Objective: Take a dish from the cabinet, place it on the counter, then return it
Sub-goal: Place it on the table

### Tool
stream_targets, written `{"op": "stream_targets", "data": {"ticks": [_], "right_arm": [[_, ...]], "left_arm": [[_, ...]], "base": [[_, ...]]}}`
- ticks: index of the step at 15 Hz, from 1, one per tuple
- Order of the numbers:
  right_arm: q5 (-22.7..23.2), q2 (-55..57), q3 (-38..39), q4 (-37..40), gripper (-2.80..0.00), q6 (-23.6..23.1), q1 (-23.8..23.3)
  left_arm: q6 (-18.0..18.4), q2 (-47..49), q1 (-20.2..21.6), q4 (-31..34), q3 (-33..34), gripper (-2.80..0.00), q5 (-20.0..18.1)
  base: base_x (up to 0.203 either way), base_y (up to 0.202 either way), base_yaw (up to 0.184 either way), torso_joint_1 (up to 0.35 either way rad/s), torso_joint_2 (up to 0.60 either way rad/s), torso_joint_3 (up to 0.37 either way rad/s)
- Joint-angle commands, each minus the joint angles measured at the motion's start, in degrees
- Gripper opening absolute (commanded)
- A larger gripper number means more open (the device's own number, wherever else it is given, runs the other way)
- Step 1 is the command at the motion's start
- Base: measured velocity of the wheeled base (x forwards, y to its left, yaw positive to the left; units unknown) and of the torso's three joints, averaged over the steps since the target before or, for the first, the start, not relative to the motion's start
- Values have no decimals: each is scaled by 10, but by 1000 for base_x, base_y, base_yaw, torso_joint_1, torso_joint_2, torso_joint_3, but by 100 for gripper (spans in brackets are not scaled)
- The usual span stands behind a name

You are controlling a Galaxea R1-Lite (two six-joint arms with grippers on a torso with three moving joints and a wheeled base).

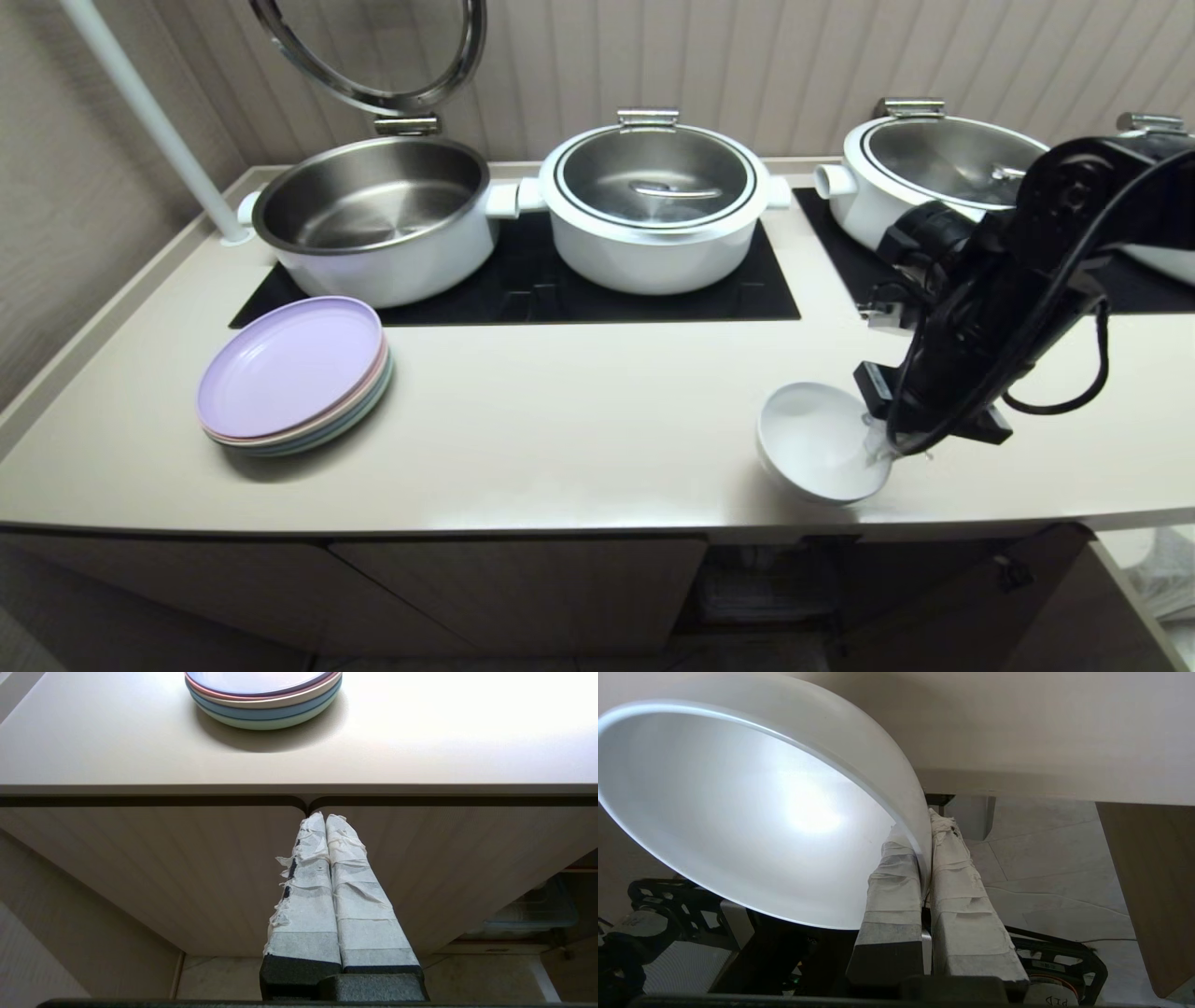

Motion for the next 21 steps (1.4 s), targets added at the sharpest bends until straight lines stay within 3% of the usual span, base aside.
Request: {"op": "stream_targets", "data": {"ticks": [1,5,21], "right_arm": [[1,26,-32,16,-280,1,-9],[1,52,-64,32,-280,1,-22],[0,74,-73,32,-280,0,-28]], "left_arm": [[0,0,0,1,0,-280,0],[0,0,0,0,0,-280,0],[0,0,0,0,0,-280,0]], "base": [[0,0,0,0,0,0],[0,0,0,0,0,0],[0,0,0,0,0,0]]}}
